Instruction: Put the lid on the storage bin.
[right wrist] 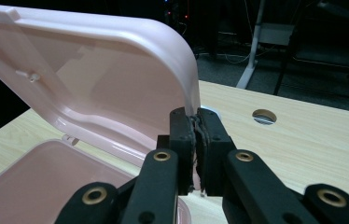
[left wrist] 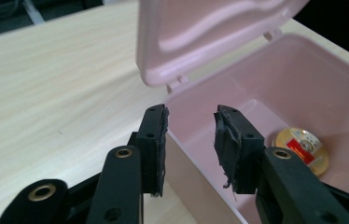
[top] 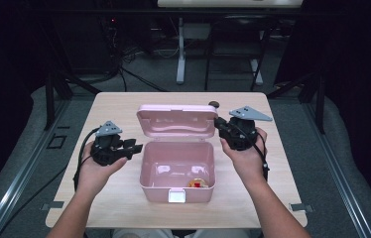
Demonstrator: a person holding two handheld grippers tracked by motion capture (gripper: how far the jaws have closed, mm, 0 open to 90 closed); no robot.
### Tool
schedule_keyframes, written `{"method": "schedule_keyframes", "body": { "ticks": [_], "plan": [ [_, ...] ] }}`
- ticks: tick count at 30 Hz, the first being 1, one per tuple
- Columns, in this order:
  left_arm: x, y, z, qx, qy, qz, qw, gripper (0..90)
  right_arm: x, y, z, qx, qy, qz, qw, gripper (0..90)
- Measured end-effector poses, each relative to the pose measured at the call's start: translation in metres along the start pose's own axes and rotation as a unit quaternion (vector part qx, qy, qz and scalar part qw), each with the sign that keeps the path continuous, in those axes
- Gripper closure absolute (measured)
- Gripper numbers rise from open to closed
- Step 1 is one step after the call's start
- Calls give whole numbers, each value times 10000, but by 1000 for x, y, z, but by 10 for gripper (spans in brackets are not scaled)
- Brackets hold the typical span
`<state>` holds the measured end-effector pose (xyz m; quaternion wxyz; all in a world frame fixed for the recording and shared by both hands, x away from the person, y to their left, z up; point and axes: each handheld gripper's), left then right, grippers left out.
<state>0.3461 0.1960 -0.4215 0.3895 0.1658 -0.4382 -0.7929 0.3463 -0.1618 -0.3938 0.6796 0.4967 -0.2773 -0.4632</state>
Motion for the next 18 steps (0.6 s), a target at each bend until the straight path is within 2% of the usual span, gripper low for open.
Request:
{"method": "schedule_keyframes", "body": {
  "ticks": [7, 11, 18],
  "plan": [
    [-2, 22, 14, 322, 221, -155, 9991, 615, 0, -1, 1, 3, 12, 6, 10000, 854],
    [-1, 33, 16, 376, 323, -324, 9982, 616, 0, -2, 2, 2, 28, -1, 10000, 853],
    [3, 46, 14, 436, 307, -375, 9979, 647, 0, -2, 3, -7, 49, -11, 10000, 852]
  ]
}}
Point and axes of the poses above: each handheld gripper's, and its own axes: z roughly backward along the jaws, y roughly out of its top, x roughly to its right, and after that the axes turned 2 degrees about x, right-handed
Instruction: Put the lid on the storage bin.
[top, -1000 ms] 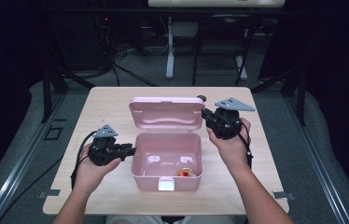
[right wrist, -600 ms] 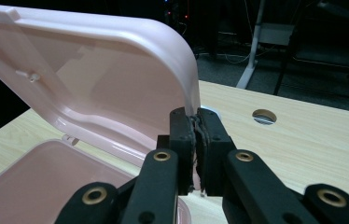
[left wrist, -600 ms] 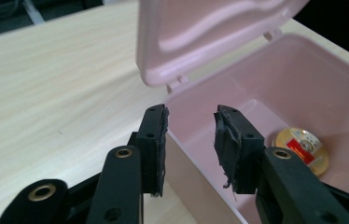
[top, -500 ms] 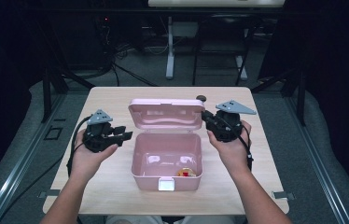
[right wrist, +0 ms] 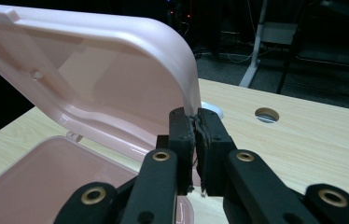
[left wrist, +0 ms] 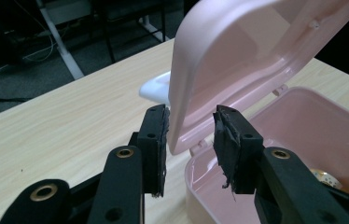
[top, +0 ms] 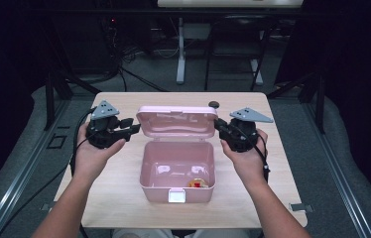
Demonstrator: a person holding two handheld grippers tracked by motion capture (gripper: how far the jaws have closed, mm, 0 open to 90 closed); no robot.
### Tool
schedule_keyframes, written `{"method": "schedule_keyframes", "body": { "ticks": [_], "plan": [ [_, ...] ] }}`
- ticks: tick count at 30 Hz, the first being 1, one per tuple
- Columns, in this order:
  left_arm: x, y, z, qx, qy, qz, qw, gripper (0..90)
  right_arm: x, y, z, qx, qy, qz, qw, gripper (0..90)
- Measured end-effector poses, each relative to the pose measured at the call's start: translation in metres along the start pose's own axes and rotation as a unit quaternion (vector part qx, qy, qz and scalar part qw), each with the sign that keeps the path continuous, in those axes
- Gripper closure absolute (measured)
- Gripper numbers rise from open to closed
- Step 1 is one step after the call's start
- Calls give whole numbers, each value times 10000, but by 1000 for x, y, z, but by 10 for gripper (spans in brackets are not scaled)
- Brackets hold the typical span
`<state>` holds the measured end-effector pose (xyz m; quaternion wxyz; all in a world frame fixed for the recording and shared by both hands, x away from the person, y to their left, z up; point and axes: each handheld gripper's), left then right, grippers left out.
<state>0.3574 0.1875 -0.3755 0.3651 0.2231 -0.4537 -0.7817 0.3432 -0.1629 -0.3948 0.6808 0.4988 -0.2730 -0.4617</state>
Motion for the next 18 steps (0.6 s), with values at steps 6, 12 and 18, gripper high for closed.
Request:
{"method": "schedule_keyframes", "body": {
  "ticks": [6, 12, 18],
  "plan": [
    [0, 8, -3, 109, 15, 10, 9999, 654, 1, -1, 0, 10, 30, -7, 10000, 850],
    [1, 13, -5, 149, -15, 57, 9999, 688, 1, -1, 1, 1, 47, -32, 10000, 848],
    [0, 16, -7, 161, 22, 87, 9998, 741, 2, -1, 1, -22, 104, -75, 9999, 843]
  ]
}}
Point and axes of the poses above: each handheld gripper's, and its own axes: z roughly backward along the jaws, y roughly out of its top, x roughly to its right, and after that the axes turned 2 degrees about x, right-handed
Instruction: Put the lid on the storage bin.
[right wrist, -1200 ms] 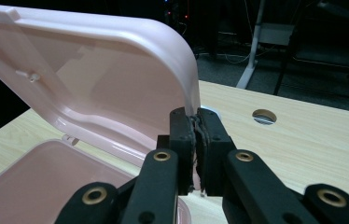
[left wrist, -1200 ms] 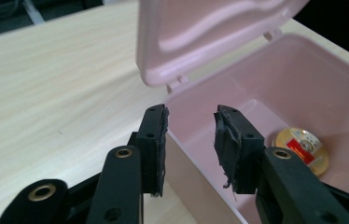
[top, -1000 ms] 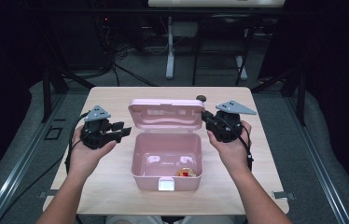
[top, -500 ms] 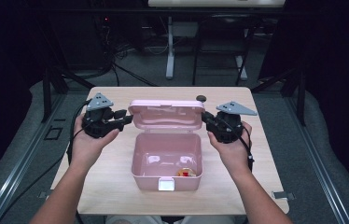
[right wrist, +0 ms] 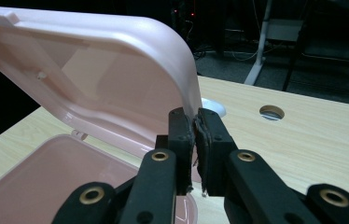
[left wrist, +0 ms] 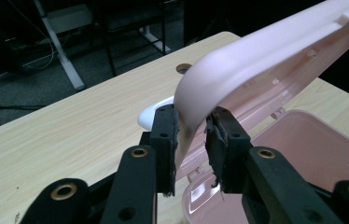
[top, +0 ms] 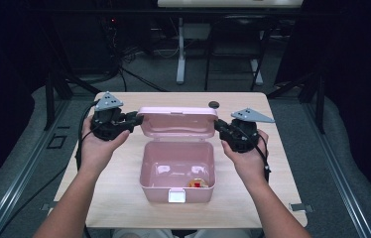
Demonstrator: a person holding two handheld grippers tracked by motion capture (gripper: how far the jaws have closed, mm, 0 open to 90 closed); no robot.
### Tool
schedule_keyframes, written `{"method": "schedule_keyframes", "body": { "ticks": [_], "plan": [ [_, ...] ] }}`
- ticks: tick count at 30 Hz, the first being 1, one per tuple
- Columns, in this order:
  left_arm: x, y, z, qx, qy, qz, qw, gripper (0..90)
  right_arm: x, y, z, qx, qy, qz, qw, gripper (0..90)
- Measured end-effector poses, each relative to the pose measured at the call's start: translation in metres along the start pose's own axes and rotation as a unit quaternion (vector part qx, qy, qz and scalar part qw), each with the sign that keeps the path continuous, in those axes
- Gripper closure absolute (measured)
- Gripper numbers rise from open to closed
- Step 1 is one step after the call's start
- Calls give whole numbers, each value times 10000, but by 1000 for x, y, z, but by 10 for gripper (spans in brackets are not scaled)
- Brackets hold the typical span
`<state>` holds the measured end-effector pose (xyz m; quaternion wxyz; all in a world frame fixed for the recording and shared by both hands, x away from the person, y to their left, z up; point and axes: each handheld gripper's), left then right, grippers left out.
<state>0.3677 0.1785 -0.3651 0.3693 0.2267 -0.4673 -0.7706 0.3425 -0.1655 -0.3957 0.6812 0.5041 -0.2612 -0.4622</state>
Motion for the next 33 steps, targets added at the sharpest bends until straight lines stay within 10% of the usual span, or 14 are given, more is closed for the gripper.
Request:
{"method": "schedule_keyframes", "body": {
  "ticks": [33],
  "plan": [
    [6, 0, 5, -156, 49, -93, 9998, 770, -3, 10, 16, 152, 219, 56, 9996, 793]
  ]
}}
Point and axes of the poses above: each handheld gripper's, and its own axes: z roughly backward along the jaws, y roughly out of its top, x roughly to its right, and after that the axes turned 2 degrees about x, right-handed
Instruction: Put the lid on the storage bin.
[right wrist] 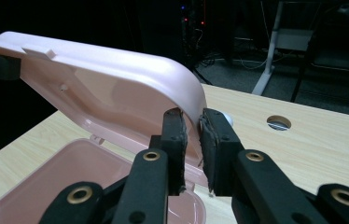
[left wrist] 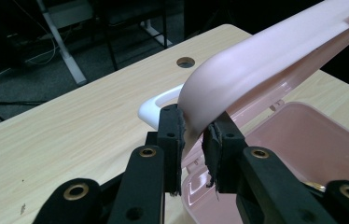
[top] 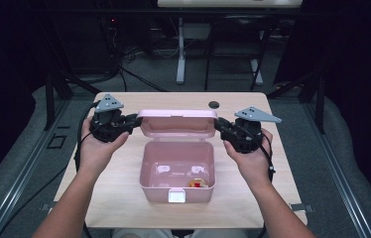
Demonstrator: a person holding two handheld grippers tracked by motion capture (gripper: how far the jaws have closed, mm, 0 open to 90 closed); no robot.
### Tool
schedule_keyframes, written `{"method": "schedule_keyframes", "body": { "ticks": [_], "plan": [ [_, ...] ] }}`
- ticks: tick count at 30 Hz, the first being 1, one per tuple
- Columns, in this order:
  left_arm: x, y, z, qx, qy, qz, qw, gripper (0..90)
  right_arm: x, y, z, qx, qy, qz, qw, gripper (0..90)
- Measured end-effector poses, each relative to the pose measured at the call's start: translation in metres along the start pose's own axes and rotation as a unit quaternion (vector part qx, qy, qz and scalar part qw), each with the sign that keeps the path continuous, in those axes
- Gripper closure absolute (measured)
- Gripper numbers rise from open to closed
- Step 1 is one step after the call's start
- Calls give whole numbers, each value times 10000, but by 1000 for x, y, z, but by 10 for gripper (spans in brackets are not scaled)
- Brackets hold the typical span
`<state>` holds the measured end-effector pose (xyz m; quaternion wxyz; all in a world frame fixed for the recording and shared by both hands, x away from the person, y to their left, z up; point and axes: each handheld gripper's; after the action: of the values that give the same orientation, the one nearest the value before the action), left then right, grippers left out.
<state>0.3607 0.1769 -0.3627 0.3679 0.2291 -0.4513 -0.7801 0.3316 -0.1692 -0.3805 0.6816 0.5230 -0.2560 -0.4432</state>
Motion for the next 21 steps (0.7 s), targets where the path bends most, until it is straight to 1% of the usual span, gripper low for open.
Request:
{"method": "schedule_keyframes", "body": {
  "ticks": [12, 16, 21],
  "plan": [
    [3, -3, 3, -45, -13, -52, 10000, 767, -3, 1, 4, 18, -4, 53, 10000, 787],
    [3, -5, 5, -24, -54, -15, 10000, 765, -4, 0, 5, -1, -5, 76, 10000, 784],
    [4, -8, 8, -23, -88, -23, 10000, 769, -5, -1, 7, -15, 1, 108, 9999, 779]
  ]
}}
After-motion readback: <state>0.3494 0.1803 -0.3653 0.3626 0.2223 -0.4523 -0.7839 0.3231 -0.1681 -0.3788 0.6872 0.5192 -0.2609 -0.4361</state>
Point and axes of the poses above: each handheld gripper's, and its own axes: z roughly backward along the jaws, y roughly out of its top, x roughly to its right, and after that the axes turned 2 degrees about x, right-handed
